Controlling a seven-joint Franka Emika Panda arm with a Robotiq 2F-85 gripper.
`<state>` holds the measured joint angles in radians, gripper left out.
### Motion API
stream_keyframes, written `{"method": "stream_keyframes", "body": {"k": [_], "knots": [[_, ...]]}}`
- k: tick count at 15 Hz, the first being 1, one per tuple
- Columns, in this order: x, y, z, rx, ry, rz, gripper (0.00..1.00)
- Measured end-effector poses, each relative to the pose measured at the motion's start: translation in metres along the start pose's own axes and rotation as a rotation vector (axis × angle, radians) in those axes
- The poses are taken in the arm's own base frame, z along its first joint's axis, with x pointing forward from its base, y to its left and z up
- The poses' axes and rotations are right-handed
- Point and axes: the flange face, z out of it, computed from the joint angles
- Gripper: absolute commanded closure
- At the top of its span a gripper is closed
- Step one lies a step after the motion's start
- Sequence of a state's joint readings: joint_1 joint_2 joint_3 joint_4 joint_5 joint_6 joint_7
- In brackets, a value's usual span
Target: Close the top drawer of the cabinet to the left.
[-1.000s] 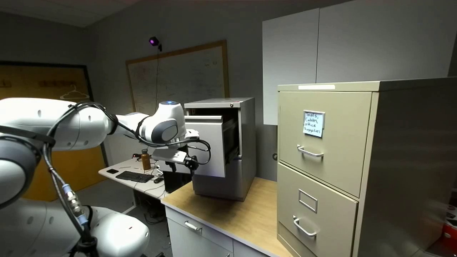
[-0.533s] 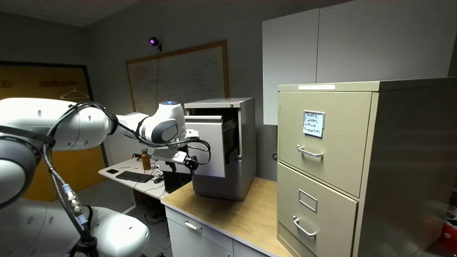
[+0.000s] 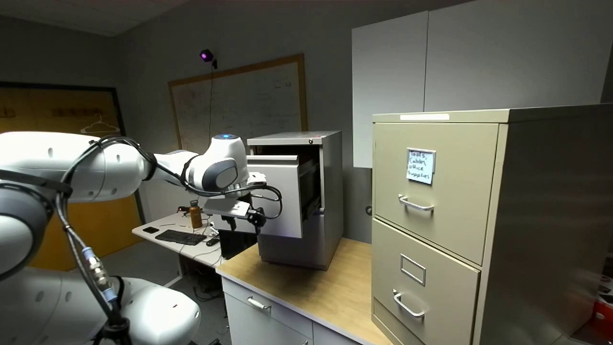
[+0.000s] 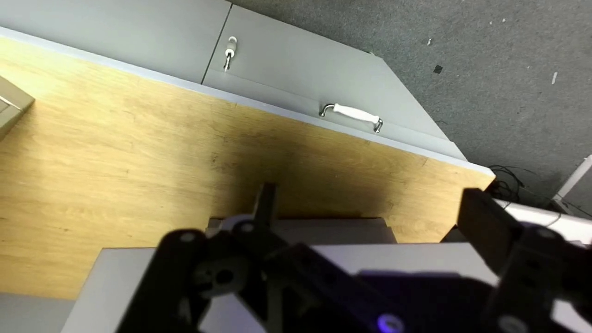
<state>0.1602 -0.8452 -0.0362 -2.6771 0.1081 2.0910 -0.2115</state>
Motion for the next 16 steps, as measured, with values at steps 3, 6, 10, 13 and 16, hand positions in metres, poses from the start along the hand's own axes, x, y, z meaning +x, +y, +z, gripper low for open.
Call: {"method": "stream_keyframes", "body": {"k": [3,6,10,13,16], "knots": [[0.002,-0.002,-0.004,-0.005,0.009,-0.006,0.31],[0.006,-0.004,-0.01,-0.011,0.023,-0.013,0.57],[0.014,-0.01,-0.022,-0.026,0.053,-0.028,0.86],[0.026,-0.016,-0.039,-0.051,0.098,-0.051,1.0],[0.046,-0.027,-0.062,-0.094,0.166,-0.092,1.0]]}}
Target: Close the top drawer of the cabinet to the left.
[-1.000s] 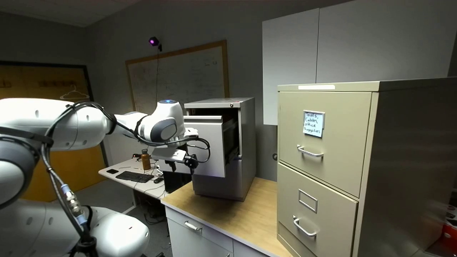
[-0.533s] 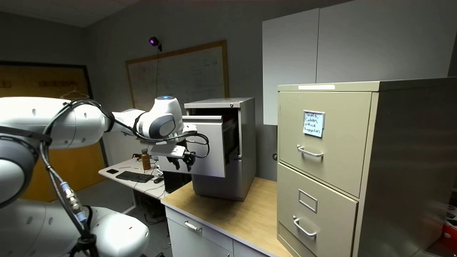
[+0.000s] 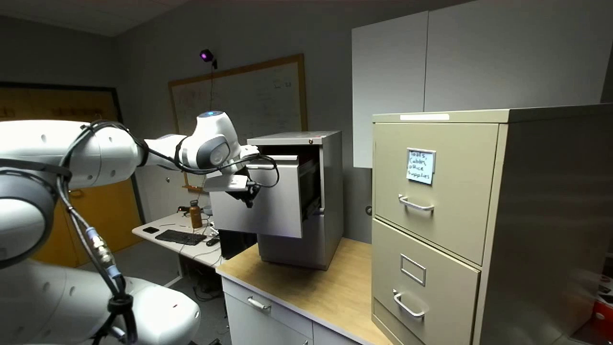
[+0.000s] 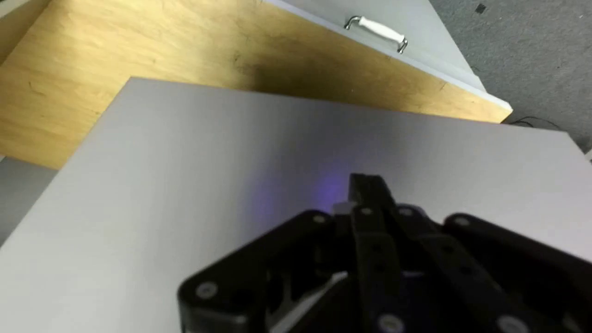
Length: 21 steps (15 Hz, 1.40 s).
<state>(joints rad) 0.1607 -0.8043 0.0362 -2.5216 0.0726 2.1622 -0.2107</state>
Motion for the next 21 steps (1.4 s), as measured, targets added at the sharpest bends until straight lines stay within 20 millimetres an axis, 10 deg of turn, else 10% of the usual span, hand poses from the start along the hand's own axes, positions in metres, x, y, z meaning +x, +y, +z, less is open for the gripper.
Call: {"method": "stream_keyframes", "body": {"k": [11,21], "knots": [[0.104,-0.015,0.011,-0.049,0.033,-0.106,1.0],[0.203,-0.084,0.008,-0.077,0.104,-0.305,1.0]]}}
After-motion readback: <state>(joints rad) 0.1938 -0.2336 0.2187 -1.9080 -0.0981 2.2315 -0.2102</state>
